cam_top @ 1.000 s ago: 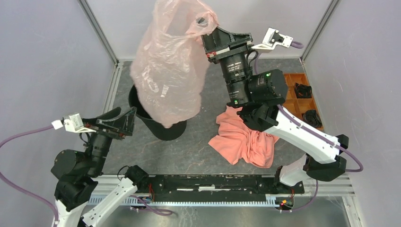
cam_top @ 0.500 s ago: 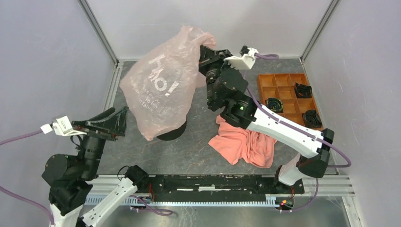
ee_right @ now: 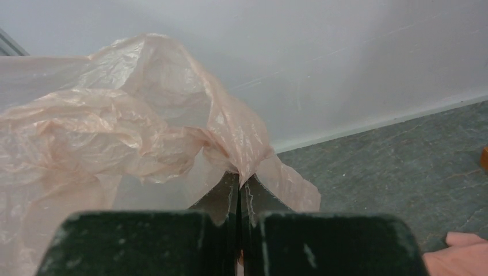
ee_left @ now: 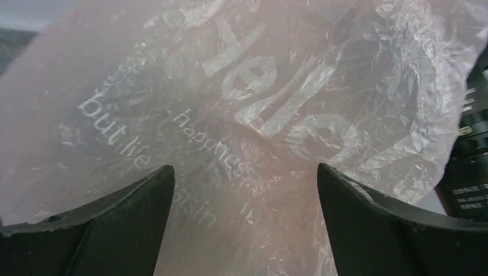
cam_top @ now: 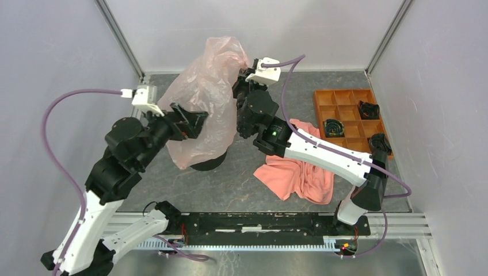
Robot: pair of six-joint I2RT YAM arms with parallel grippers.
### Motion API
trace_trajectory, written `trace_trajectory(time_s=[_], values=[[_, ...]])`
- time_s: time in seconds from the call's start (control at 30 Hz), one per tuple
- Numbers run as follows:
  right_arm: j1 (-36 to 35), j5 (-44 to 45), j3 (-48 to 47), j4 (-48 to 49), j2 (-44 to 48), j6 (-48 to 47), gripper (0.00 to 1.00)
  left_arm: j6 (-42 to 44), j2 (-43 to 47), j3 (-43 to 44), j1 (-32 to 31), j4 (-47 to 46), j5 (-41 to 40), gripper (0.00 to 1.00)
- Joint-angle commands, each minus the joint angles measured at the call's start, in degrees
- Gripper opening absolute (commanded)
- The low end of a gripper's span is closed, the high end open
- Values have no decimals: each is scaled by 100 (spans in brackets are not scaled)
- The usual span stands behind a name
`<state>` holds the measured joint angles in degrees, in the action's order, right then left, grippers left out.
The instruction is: Put the trash bags into the trash bin
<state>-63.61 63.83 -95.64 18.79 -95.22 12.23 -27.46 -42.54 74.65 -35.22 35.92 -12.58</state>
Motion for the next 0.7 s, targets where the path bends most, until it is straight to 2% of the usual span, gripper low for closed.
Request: trace_trajectory(time_s=[0.0, 0.07, 0.13, 0.23, 0.33, 0.4, 0.57, 0.67], values=[[1, -361, 243, 331, 414, -340, 1, -2, -397, -1, -8, 275, 529, 95], [-2, -810, 318, 205, 538, -215, 1, -53, -992, 192, -5, 560, -26, 88], [-3, -1407, 431, 119, 664, -223, 1, 10, -1650, 470, -3, 826, -1007, 84], [-3, -2555, 744, 280, 902, -627, 1, 267, -2489, 742, 176, 793, -1826, 78], [5, -3387, 995, 256, 1118, -1033, 1, 371, -2891, 751, 820, 675, -1579, 73], [11, -4028, 1115, 144, 1251, -1303, 1, 292, -2896, 367, 1221, 538, -1395, 67], [84, -5173, 1320, 356, 1179, -1605, 1, -99, -1934, -1158, 1479, -74, -1191, 60], [209, -5534, 1127, 212, 841, -1347, 1, -70, -1383, -1479, 1483, -216, -745, 60]])
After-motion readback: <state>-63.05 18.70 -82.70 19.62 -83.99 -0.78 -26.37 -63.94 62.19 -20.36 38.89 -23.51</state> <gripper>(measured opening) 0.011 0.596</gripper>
